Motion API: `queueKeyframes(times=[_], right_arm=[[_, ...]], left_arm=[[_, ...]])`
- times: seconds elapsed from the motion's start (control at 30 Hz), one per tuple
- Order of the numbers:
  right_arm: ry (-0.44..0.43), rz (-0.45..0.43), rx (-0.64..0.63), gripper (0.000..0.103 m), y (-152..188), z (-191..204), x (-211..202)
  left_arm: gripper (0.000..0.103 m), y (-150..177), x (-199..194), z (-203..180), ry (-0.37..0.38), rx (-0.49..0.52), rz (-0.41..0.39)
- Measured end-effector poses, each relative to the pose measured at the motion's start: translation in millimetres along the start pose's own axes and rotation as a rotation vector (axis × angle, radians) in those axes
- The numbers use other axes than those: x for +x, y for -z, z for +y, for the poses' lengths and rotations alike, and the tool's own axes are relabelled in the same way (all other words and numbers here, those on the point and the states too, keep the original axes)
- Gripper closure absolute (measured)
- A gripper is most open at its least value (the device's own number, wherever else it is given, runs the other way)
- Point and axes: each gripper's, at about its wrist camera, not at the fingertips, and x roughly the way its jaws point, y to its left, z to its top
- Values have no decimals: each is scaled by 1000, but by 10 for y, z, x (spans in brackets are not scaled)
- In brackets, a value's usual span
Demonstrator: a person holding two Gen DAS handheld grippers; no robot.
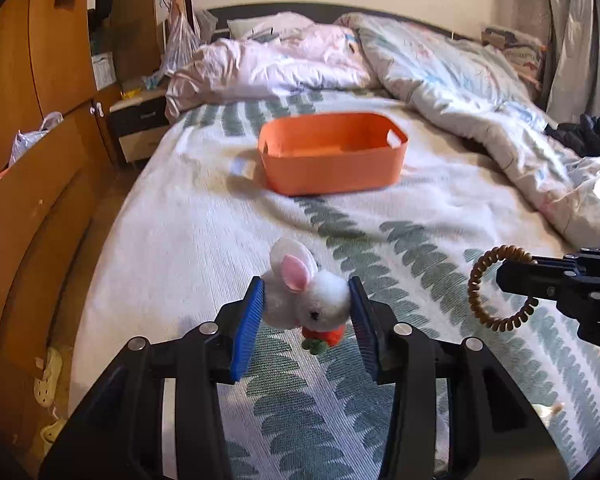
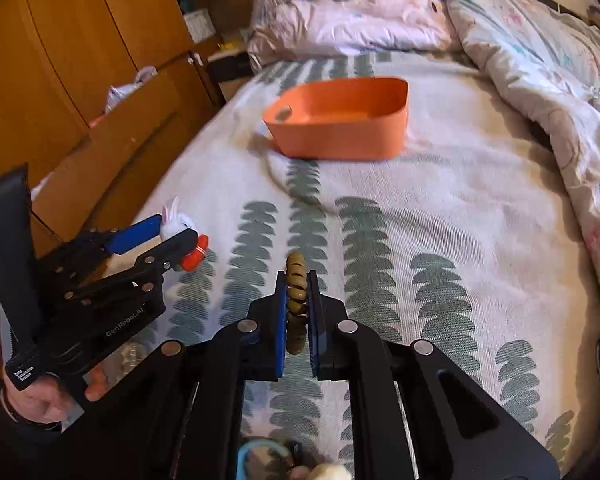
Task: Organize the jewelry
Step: 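Carry both items toward the orange basket and set them on the bedspread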
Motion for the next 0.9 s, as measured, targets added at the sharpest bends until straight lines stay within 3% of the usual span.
queueKeyframes(times=[0.33, 0.9], right_arm=[[21, 55, 20, 94, 5, -114, 389], [51, 75, 37, 92, -8, -236, 510]], left_arm=[[59, 39, 321, 45, -27, 1, 60], [56, 29, 439, 79, -18, -29, 116]])
